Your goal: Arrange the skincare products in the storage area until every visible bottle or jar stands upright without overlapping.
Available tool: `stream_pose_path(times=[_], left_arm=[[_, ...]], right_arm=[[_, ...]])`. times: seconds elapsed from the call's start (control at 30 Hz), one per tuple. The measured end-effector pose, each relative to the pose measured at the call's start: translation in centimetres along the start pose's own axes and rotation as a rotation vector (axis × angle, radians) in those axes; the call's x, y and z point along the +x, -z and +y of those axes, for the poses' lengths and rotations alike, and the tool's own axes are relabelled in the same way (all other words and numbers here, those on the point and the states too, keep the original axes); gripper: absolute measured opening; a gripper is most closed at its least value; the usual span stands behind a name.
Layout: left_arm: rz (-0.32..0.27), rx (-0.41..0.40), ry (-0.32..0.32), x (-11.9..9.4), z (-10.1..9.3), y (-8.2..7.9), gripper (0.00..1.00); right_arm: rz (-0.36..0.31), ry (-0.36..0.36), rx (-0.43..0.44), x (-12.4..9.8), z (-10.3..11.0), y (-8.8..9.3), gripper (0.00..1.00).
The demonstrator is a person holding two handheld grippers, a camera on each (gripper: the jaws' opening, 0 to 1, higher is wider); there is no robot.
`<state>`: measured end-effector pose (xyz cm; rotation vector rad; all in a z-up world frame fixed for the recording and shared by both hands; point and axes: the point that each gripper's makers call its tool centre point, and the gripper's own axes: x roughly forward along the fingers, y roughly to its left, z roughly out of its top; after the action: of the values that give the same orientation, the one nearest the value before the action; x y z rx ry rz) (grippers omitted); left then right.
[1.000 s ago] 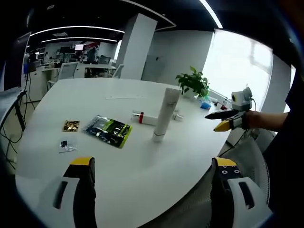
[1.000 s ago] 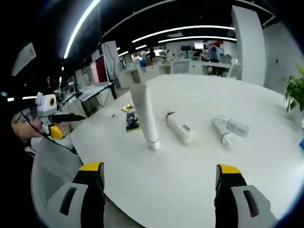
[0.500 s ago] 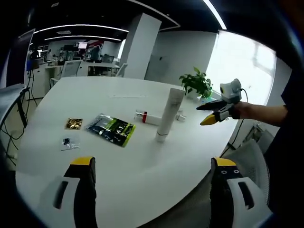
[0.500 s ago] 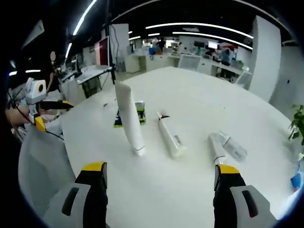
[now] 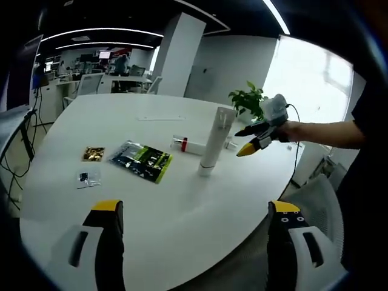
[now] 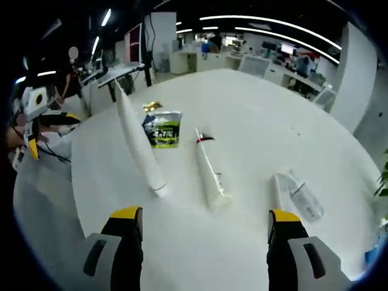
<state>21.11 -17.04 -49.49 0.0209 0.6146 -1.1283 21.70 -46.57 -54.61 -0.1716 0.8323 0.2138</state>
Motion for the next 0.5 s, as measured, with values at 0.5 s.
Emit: stream_pose_path(times=[0.5], left_arm=[[0.002,-0.034,-0.021,-0.1,0.6,0.1,0.90]], right_arm=[[0.088,-0.088,-0.062,3.4,-1.6,-1.1,0.80]])
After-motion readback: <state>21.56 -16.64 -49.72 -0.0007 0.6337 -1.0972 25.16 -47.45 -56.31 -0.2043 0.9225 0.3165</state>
